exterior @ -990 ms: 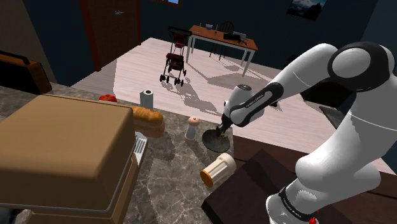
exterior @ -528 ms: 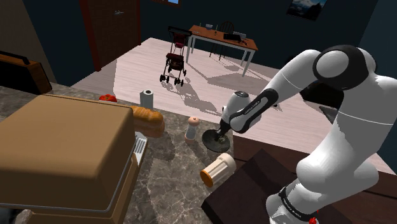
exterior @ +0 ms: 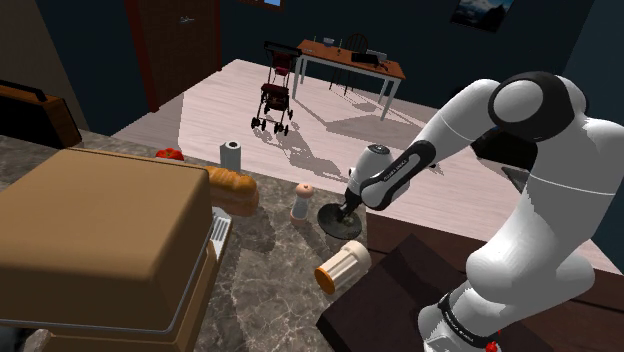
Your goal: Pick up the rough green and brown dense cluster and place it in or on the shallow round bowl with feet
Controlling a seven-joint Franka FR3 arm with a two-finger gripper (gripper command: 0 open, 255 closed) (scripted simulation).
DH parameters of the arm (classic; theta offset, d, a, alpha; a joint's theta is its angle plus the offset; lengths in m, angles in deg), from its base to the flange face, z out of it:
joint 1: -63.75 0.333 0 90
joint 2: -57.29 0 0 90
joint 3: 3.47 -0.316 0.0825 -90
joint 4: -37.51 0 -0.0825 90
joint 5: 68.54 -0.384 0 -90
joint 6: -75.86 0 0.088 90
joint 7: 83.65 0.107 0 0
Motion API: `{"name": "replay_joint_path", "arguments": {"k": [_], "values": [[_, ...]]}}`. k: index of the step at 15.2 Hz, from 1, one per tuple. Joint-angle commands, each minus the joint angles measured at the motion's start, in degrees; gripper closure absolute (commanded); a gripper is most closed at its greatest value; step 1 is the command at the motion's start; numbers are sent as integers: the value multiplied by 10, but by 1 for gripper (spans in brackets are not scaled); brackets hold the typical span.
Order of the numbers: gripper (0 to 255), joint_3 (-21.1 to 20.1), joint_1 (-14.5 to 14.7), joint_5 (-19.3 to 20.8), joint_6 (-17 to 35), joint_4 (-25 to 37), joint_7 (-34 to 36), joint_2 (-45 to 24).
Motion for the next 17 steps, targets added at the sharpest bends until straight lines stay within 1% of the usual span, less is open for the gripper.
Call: {"name": "replay_joint_path", "arguments": {"k": [1,6,9,10,17], "values": [[0,0,0,0,0,0,0,0],[0,0,0,0,0,0,0,0],[0,-64,-53,-60,-50,-19,-46,69],[0,-80,-65,-80,-63,-23,-60,87],[0,-79,-64,-81,-63,-23,-61,87]]}}
